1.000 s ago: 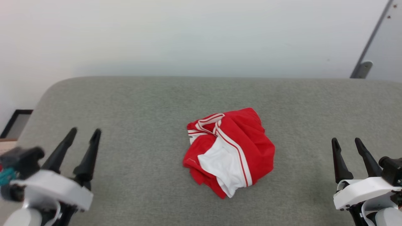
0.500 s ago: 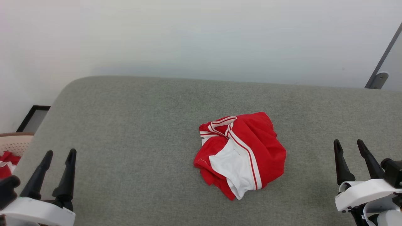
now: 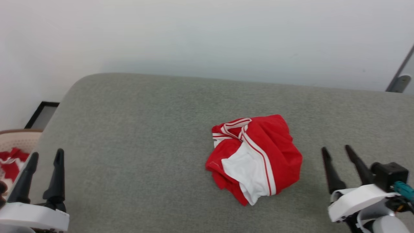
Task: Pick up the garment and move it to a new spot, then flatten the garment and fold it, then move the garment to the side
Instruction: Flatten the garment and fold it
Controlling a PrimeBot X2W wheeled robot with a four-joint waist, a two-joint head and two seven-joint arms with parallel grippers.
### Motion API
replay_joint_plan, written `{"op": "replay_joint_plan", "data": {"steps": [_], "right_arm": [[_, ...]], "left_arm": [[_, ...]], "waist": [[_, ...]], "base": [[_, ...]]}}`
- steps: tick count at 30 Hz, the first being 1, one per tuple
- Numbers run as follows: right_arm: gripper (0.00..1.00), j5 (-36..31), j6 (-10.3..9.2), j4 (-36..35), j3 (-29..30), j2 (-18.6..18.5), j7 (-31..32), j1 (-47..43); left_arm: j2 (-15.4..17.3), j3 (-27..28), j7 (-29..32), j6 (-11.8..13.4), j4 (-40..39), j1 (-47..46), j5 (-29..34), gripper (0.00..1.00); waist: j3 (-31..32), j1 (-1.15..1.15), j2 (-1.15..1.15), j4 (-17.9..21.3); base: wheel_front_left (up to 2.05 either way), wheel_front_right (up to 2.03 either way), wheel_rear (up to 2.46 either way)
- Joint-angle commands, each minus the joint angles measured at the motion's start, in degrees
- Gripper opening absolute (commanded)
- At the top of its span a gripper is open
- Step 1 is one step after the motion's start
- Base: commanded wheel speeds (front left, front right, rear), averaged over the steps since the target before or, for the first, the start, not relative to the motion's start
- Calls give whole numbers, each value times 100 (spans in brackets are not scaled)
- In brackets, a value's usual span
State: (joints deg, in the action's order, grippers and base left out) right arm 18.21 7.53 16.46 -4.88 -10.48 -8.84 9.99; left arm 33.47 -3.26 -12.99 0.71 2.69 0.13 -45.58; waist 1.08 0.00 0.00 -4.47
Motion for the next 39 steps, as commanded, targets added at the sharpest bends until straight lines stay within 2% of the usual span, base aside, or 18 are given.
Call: {"op": "replay_joint_plan", "data": {"steps": [1,11,18,25,33,34,35,36,39], "right_arm": [[100,95,-8,-47,-165,-27,43,41],[100,409,-8,-127,-1143,-144,509,192],[100,527,-8,-63,-1508,-216,1003,245],[100,538,-8,39,-1691,-228,1867,292],[100,-55,-8,145,-1458,-172,2705,298],[56,-92,-8,127,-1428,-138,2781,288],[3,-171,-8,85,-1411,-113,2826,291],[0,-244,-8,58,-1401,-106,2868,291],[0,-347,-8,-41,-1367,-60,2954,270]], "left_arm": [[-23,38,-39,46,2,54,51,100],[-178,25,-153,177,14,124,284,100],[-322,-99,-171,134,111,74,394,100],[-447,-175,-196,64,234,21,428,100],[-590,-235,-202,-9,346,-79,428,100],[-601,-239,-203,-21,362,-93,432,100],[-613,-236,-202,-21,375,-104,431,100],[-624,-235,-204,-33,390,-113,433,100],[-656,-217,-209,-55,434,-129,434,100]], "waist": [[-52,0,0,-155],[-143,0,0,-875],[-189,0,0,-1257],[-231,0,0,-1497],[-309,0,0,-1603],[-321,0,0,-1608],[-335,0,0,-1610],[-348,0,0,-1611],[-378,0,0,-1604]], "base": [[0,0,0],[0,0,0],[0,0,0],[0,0,0],[0,0,0],[0,0,0],[0,0,0],[0,0,0],[0,0,0]]}}
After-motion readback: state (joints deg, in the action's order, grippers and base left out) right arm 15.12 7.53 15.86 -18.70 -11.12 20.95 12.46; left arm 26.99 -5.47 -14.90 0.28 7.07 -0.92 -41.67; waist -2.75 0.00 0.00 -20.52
